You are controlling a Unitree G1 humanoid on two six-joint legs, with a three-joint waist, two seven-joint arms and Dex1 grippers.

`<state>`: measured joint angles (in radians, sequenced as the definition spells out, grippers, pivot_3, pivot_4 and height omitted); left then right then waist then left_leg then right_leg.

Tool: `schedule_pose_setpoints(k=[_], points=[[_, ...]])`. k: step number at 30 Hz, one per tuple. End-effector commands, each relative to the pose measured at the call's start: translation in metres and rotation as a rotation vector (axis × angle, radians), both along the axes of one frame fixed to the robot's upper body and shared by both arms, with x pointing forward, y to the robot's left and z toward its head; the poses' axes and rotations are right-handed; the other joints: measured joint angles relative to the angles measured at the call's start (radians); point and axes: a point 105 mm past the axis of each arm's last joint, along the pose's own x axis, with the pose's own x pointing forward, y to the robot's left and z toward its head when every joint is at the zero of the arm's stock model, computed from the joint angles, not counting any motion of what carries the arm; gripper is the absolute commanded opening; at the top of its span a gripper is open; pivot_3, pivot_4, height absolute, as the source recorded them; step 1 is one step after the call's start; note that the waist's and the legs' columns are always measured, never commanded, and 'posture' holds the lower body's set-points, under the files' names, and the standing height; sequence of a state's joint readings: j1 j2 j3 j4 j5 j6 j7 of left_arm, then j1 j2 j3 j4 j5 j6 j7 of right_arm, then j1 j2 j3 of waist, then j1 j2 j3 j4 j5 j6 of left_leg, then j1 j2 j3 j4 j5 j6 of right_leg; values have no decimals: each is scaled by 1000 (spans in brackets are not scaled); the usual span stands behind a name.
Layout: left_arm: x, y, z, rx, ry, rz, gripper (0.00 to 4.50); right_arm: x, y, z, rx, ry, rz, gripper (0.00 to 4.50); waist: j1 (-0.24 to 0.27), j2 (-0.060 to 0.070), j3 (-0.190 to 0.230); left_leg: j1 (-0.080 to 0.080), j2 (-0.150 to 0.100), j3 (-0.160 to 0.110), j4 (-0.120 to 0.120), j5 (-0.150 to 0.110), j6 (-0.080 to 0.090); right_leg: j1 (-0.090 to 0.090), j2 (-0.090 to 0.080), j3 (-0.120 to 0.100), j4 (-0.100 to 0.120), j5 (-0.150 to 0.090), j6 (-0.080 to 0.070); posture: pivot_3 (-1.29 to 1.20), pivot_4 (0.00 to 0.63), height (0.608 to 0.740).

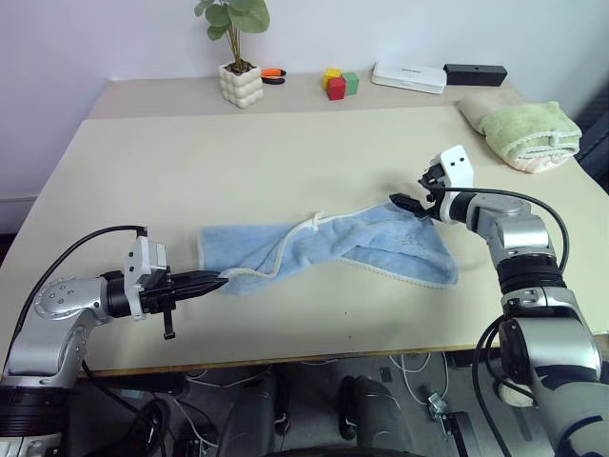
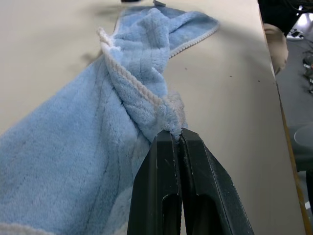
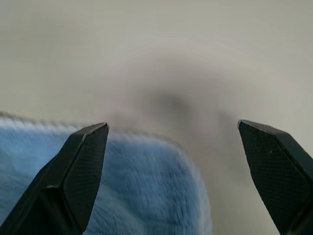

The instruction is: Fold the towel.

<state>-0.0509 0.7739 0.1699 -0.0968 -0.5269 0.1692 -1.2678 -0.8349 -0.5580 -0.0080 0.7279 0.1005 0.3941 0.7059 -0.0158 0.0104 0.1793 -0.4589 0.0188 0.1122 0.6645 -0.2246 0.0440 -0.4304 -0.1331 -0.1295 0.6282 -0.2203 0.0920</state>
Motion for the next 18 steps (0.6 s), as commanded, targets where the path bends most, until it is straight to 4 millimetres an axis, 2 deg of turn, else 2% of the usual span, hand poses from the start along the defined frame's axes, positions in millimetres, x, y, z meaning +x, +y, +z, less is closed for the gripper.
schedule_pose_setpoints(k=[1, 4, 7, 11, 12, 14, 18], points=[[-2, -6, 4, 11, -33, -17, 0, 9, -5, 11, -37, -22, -32, 4297, -1, 0, 0, 0, 0, 0, 0, 0, 0, 0, 0, 0, 0, 0, 0, 0, 150, 740], [-2, -7, 3, 12, -36, -14, 0, 10, -6, 5, 4, 27, -40, 4297, -3, 0, 0, 0, 0, 0, 0, 1, -1, 0, 0, 0, 1, 0, 0, 0, 150, 740], [-2, -8, 2, 15, -37, -13, 0, 9, -5, -2, 35, 69, -41, 3499, 0, 0, 0, 0, 0, 0, 0, 1, -1, 0, 0, 0, 1, 0, 0, 0, 150, 740], [-1, -8, 2, 19, -40, -12, 0, 7, 5, -4, 87, 99, 7, 1555, -1, 0, 0, 0, 0, 0, 0, 1, -1, 0, 0, 0, 1, 0, 0, 0, 150, 740], [-1, -8, 2, 19, -40, -12, 0, 6, 6, -4, 90, 103, 13, 924, -1, 0, 0, 0, 0, 0, 0, 0, -1, 0, 0, 0, 1, 0, 0, 0, 150, 740], [-1, -7, 2, 20, -41, -12, 0, 5, 6, -5, 82, 105, 24, 34, -1, 0, 0, 1, 0, 0, 0, 0, 0, 0, 0, 0, 1, 0, 0, 0, 150, 740], [1, -7, 3, 23, -48, -9, 0, 7, 3, 0, 83, 77, 11, 34, -1, 0, 0, 1, 0, 0, 0, 0, 0, 0, 0, 0, 1, 0, 0, 0, 150, 740]])
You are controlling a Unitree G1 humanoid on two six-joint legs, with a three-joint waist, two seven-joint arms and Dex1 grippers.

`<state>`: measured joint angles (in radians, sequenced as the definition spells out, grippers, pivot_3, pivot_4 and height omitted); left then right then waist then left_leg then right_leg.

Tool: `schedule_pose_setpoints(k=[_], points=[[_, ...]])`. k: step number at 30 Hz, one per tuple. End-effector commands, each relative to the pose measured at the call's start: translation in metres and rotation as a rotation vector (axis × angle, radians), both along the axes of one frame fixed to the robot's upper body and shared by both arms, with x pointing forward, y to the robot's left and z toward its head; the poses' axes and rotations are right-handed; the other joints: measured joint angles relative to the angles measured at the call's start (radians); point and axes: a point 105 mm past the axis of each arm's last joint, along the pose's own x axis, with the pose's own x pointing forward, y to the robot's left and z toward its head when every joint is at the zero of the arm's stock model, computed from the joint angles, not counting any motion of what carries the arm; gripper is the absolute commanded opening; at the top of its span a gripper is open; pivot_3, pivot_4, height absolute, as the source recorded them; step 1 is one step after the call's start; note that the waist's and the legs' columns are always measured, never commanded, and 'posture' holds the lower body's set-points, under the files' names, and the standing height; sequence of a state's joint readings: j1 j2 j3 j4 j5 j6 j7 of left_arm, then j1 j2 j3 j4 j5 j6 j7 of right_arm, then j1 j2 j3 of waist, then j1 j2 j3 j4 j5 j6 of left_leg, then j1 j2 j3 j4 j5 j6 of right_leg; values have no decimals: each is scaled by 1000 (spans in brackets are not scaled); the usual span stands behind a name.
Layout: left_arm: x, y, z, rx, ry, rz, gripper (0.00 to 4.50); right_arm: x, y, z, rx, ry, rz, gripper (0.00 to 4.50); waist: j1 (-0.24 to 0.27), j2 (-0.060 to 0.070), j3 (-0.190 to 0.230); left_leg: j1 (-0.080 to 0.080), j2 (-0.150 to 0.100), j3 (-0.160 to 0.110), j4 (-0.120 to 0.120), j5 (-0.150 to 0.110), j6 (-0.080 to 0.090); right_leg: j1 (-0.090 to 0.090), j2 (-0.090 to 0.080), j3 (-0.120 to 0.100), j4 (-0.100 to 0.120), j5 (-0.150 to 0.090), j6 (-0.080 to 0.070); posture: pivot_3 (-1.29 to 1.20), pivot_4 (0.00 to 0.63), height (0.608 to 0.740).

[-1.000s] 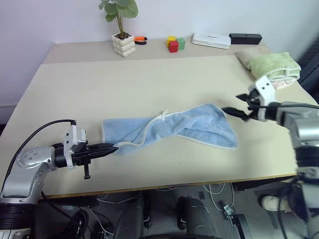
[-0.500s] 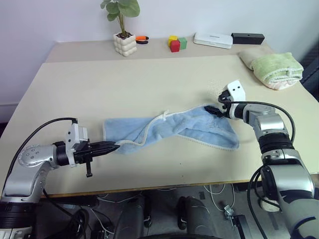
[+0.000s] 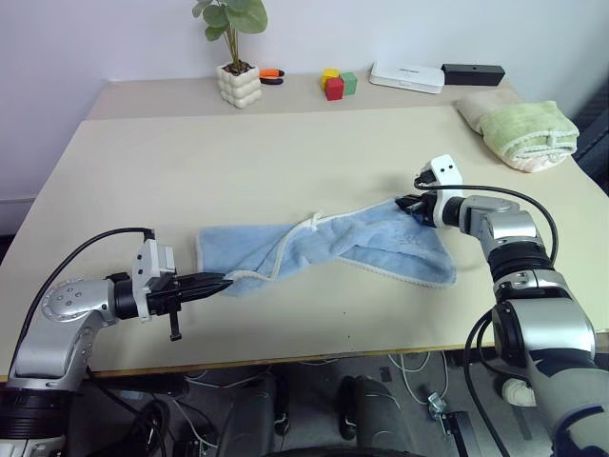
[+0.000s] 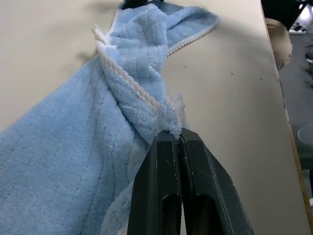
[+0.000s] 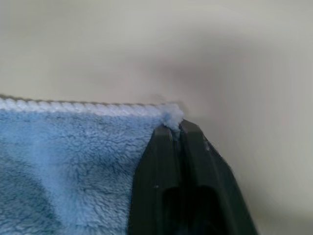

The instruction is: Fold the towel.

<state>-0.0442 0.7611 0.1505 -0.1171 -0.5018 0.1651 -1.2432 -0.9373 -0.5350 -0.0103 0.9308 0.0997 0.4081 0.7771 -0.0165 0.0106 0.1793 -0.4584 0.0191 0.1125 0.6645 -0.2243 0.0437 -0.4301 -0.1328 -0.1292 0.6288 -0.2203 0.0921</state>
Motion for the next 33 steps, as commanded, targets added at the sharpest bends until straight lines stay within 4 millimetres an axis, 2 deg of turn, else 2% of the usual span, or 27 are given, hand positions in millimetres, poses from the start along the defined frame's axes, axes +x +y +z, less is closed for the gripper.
schedule_pose_setpoints(k=[1, 4, 9, 12, 14, 17, 19, 20, 24, 26, 27, 30, 33], points=[[4, 0, 8, 5, -58, 4, 0, 4, -3, 16, 0, -66, -8, 34, 0, 0, 0, 0, 0, 0, 0, 0, 0, 0, 0, 0, 0, 0, 0, 0, 150, 740], [16, 4, 16, -23, -112, 69, 0, 4, -3, 29, 25, -135, -2, 34, 3, 0, 0, 0, 0, 0, 0, 0, 0, 0, 0, 0, 0, 0, 0, 0, 150, 740], [70, 35, 51, -213, -249, 393, 0, -2, -19, 57, 36, -283, -35, 34, 8, 0, 0, 0, 0, -1, 1, 0, 0, 1, 0, 0, 1, 0, 0, 0, 150, 740], [108, 48, 74, -234, -353, 531, 0, 8, -20, 90, 69, -418, -90, 34, 5, -1, 0, 0, -1, -1, 1, 1, 0, 1, 0, 0, 1, 0, 1, 0, 150, 740], [127, 53, 85, -244, -381, 598, 0, 14, -19, 103, 86, -469, -118, 34, 2, -1, 0, 0, -2, 0, 1, 1, 0, 1, 0, 0, 1, 0, 1, 0, 150, 740], [162, 61, 111, -225, -465, 719, 0, 27, -13, 123, 44, -550, -149, 34, -1, -1, 1, 1, -3, 0, 0, 2, -1, 1, 1, 0, 1, 0, 1, 0, 150, 740], [182, 59, 136, -169, -542, 776, 0, 36, -1, 142, 63, -609, -169, 34, -3, -3, 2, 1, -3, 2, 0, 2, -1, 1, 1, 0, 1, 0, 1, 0, 150, 740], [188, 59, 154, -147, -594, 813, 0, 39, 4, 159, 62, -663, -179, 34, -4, -4, 3, 1, -3, 4, 0, 2, -1, 1, 1, 0, 1, 0, 2, 0, 150, 740], [185, 61, 223, -204, -758, 861, 0, 34, 9, 226, 61, -884, -224, 34, -6, -5, 5, -2, -3, 6, -1, 2, -1, -2, 1, 0, 2, 0, 2, 0, 150, 740], [179, 60, 240, -199, -811, 822, 0, 26, 10, 245, 97, -960, -190, 34, -6, -5, 5, -3, -3, 7, -3, 2, -1, -2, 1, 1, 1, -1, 4, 0, 150, 740], [175, 59, 243, -201, -830, 790, 0, 23, 9, 247, 93, -980, -169, 34, -6, -5, 5, -2, -3, 8, -4, 2, -1, -2, 0, 2, 1, -1, 5, 0, 150, 740], [165, 50, 231, -199, -817, 616, 0, 13, 9, 233, 89, -1002, -42, 34, -2, -6, 4, -1, -3, 12, -5, 1, 0, -2, 0, 2, 0, -3, 7, 0, 150, 740], [156, 46, 197, -177, -735, 442, 0, -1, 11, 205, 86, -991, 83, 34, -3, -6, 4, 1, -2, 15, -2, 0, 1, 2, -1, 2, 0, -3, 7, 0, 150, 740]])
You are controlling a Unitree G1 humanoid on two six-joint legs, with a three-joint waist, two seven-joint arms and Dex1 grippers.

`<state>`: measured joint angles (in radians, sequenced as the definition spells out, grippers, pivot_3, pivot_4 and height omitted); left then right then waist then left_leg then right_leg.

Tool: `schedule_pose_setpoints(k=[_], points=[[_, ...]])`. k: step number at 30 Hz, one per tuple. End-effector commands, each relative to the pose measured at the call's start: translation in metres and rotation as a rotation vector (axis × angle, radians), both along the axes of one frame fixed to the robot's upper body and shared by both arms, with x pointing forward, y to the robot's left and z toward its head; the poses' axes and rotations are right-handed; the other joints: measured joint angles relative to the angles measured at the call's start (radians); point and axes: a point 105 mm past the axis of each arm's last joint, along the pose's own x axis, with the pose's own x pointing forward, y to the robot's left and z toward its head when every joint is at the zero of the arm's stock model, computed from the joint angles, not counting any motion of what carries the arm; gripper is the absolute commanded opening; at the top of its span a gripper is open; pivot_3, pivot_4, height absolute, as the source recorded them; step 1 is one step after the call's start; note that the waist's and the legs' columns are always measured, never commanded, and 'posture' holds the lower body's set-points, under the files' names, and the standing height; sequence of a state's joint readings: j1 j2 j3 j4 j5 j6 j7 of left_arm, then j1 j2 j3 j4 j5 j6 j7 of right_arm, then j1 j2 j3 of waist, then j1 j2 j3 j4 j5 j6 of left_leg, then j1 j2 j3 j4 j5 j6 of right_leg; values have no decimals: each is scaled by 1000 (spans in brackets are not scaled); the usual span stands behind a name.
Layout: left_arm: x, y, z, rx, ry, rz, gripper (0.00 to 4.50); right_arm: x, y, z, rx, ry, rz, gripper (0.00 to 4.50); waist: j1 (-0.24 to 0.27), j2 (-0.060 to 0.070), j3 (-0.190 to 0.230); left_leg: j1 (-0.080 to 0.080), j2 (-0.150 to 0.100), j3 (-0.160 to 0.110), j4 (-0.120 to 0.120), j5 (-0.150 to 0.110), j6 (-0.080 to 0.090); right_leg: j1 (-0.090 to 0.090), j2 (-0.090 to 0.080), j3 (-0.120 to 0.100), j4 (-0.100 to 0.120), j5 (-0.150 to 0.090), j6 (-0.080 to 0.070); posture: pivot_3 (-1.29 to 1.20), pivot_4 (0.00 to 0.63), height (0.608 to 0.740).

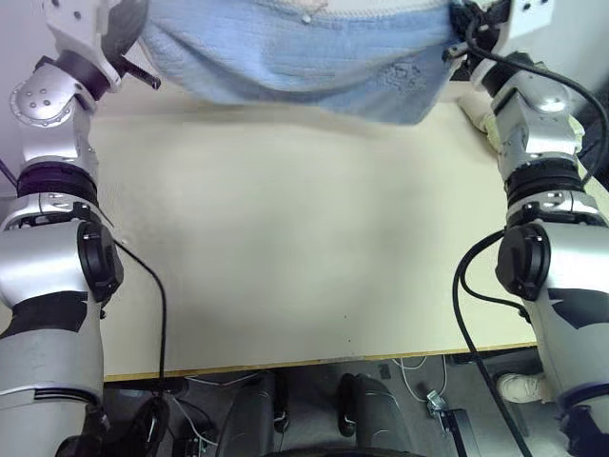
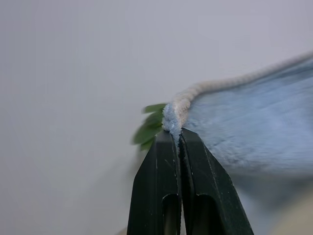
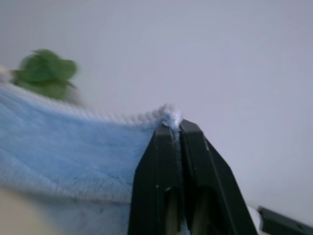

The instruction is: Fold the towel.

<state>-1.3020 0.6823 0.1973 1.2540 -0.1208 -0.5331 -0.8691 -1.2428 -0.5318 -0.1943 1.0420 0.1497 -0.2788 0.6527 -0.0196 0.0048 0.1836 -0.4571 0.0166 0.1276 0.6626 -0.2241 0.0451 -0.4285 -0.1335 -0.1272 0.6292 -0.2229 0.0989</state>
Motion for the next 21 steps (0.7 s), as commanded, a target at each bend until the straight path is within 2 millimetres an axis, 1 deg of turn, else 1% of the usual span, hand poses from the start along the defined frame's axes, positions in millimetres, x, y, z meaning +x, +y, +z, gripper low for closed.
schedule_pose_setpoints(k=[1, 2, 4, 5, 7, 8, 10, 12, 14, 16, 18, 21], points=[[-15, -2, -22, 49, 42, -167, 0, -20, 0, -8, -30, -40, 113, 34, -1, 0, 0, 0, 0, 0, 2, 0, 0, 0, 0, 1, 0, 0, 0, 0, 150, 740], [-19, -1, -37, 74, 75, -206, 0, -24, 2, -24, -56, -20, 126, 34, -2, 0, 0, 1, 0, 1, 3, 0, 1, 0, 0, 2, 1, 0, 0, 0, 150, 740], [-29, 2, -70, 143, 146, -274, 0, -37, 7, -62, -126, 33, 162, 34, -2, 0, 0, 1, 1, 1, 3, 0, 1, -1, 0, 3, 1, 0, 0, 0, 150, 740], [-34, 4, -82, 155, 176, -301, 0, -46, 8, -78, -183, 48, 165, 34, -2, 0, 0, 1, 2, 1, 2, 0, 1, -1, 0, 3, 2, 0, 0, 0, 150, 740], [-43, 6, -99, 160, 228, -360, 0, -59, 3, -101, -282, 79, 154, 34, -1, 0, 0, 1, 4, 2, 2, -1, 1, -2, 0, 4, 2, 0, 0, 0, 150, 740], [-47, 6, -107, 185, 250, -382, 0, -65, -1, -109, -306, 101, 152, 34, 0, 0, 0, 1, 4, 2, 2, -1, 1, -2, 0, 4, 2, 0, 0, 0, 150, 740], [-59, 10, -129, 241, 325, -427, 0, -77, -8, -124, -349, 145, 161, 34, 1, 0, 0, 1, 4, 3, 3, -1, 1, -2, 0, 5, 2, 0, 0, 0, 150, 740], [-69, 13, -142, 244, 381, -472, 0, -90, -13, -137, -417, 176, 173, 34, 1, 0, 0, 1, 4, 3, 4, -2, 2, -2, 0, 6, 2, 0, 0, 0, 150, 740], [-79, 16, -150, 255, 421, -497, 0, -102, -18, -147, -435, 226, 208, 34, 1, 0, 0, 3, 5, 2, 3, -2, 3, -1, 0, 7, 1, 0, 0, 0, 150, 740], [-87, 20, -156, 255, 467, -510, 0, -110, -22, -151, -454, 244, 224, 34, 2, 0, 0, 5, 6, 2, 3, -3, 3, 0, 0, 8, 1, 0, -1, 0, 150, 740], [-95, 25, -163, 265, 506, -509, 0, -117, -28, -156, -454, 280, 242, 34, 2, 0, 0, 6, 6, 2, 4, -6, 8, 0, 0, 8, 1, 1, -1, 0, 150, 740], [-105, 30, -167, 266, 545, -511, 0, -123, -33, -162, -492, 292, 247, 34, 2, 0, 0, 8, 7, 3, 4, -6, 8, 1, 0, 8, 1, 1, -2, 0, 150, 740]])
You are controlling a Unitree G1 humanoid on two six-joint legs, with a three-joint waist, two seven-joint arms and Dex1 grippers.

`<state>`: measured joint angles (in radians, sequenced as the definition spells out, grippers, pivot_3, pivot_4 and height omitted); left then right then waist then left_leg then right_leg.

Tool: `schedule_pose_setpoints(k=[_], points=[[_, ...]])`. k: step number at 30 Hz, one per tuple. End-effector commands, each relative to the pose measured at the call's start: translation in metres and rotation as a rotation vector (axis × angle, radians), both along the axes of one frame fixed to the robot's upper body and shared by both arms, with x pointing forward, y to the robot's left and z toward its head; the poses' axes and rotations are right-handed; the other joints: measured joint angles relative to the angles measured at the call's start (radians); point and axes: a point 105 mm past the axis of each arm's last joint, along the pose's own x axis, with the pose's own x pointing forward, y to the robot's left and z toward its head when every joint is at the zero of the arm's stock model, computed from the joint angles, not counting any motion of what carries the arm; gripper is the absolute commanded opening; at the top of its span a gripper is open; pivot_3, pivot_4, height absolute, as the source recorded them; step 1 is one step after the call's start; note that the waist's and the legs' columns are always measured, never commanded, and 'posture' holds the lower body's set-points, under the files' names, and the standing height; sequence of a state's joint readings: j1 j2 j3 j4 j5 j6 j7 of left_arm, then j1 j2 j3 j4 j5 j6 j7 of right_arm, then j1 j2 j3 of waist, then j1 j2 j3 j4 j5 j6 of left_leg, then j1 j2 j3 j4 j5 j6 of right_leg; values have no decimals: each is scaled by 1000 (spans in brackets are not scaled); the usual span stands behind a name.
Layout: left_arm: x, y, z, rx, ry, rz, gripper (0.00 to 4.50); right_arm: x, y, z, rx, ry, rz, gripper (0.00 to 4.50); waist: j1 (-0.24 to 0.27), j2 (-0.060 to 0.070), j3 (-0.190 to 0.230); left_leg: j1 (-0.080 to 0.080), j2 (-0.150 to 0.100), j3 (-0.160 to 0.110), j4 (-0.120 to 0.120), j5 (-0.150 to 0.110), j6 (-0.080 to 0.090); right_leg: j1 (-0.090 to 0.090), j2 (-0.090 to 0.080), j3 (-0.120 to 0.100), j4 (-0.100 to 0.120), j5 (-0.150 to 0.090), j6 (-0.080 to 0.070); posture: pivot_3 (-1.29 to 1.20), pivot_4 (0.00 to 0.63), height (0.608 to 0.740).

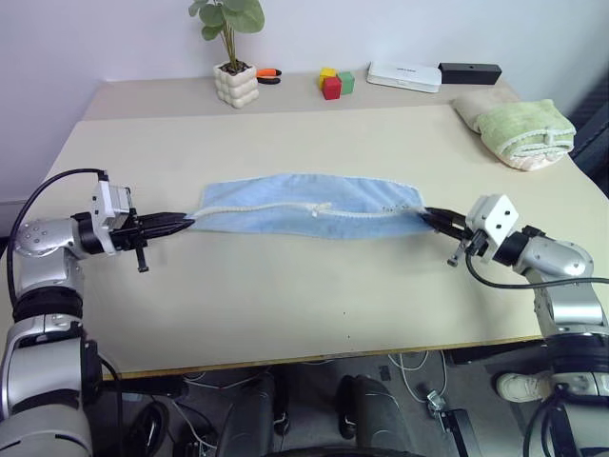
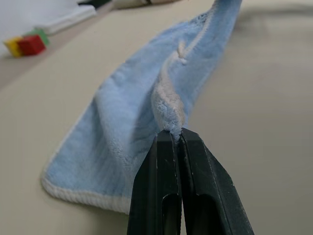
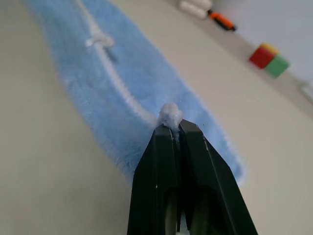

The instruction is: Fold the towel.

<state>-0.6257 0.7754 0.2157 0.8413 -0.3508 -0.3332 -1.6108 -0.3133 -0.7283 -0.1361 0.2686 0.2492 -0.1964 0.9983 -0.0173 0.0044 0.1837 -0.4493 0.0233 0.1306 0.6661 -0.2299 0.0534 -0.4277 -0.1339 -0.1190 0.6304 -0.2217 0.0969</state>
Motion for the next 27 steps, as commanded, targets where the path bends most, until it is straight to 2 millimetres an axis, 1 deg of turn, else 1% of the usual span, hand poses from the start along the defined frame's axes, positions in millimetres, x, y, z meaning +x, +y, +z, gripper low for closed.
schedule_pose_setpoints(k=[1, 2, 4, 6, 9, 11, 12, 15, 19, 21, 24, 27], points=[[-10, 6, 10, 9, -15, -5, 0, -8, -6, 17, -33, -74, 20, 34, 1, 0, 0, 0, 0, 0, 0, 0, 0, 0, 0, 0, 0, 0, 0, 0, 150, 740], [-14, 8, 9, 3, 13, -4, 0, -9, -8, 16, -45, -73, 17, 34, 2, 0, 0, 1, 0, 0, 0, 0, 0, 1, 0, 0, 0, 0, 0, 0, 150, 740], [-23, 12, 9, 2, 43, -3, 0, -12, -13, 19, 27, -8, 29, 34, 2, 0, 0, 2, 0, 0, 0, -1, 0, 1, 0, 0, 0, 0, 0, 0, 150, 740], [-30, 14, 11, -3, 60, -1, 0, -15, -15, 25, 21, -21, 33, 34, 3, 0, 0, 2, 1, 1, 0, -1, 0, 1, 0, 1, -1, 0, -1, 0, 150, 740], [-45, 17, 15, -16, 91, 3, 0, -28, -16, 30, 38, -4, 59, 34, 5, 0, 0, 2, 1, 0, 0, -1, 0, 0, -1, 1, -1, 0, -1, 0, 150, 740], [-50, 16, 16, -47, 103, 17, 0, -32, -17, 30, 44, 1, 55, 34, 5, 0, 0, 2, 2, 0, -1, -2, 0, 1, -1, 1, -1, 0, -2, 0, 150, 740], [-52, 15, 14, -61, 100, 30, 0, -35, -17, 26, 49, 25, 54, 34, 6, 0, 0, 3, 2, 0, -1, -3, -2, 1, -1, 1, -2, -1, -4, 0, 150, 740], [-47, 11, 11, -123, 84, 75, 0, -29, -17, 24, 81, 19, 19, 34, 7, 0, 0, 5, 2, 0, -1, -3, -2, 0, -2, 1, -3, -1, -6, 0, 150, 740], [-23, 12, 14, -198, 26, 159, 0, -6, -15, 33, 109, -63, -52, 34, 6, 0, 0, 6, 2, 0, -1, -3, -3, 0, -1, 1, -5, 0, -8, 0, 150, 740], [-11, 12, 17, -247, -7, 193, 0, 3, -17, 35, 153, -90, -96, 34, 7, 0, 0, 5, 3, 1, -1, -3, -3, 0, 0, 1, -5, 1, -8, 0, 150, 740], [2, 9, 19, -286, -42, 220, 0, 10, -16, 36, 179, -119, -127, 34, 8, 0, 0, 4, 2, 3, -1, -2, -1, 3, 0, 1, -4, 3, -5, 0, 150, 740], [9, 8, 17, -294, -52, 239, 0, 16, -15, 32, 173, -124, -144, 34, 4, 0, 0, 4, 2, 5, -1, 1, -4, 3, 0, 1, -3, 3, -4, 0, 150, 740]])
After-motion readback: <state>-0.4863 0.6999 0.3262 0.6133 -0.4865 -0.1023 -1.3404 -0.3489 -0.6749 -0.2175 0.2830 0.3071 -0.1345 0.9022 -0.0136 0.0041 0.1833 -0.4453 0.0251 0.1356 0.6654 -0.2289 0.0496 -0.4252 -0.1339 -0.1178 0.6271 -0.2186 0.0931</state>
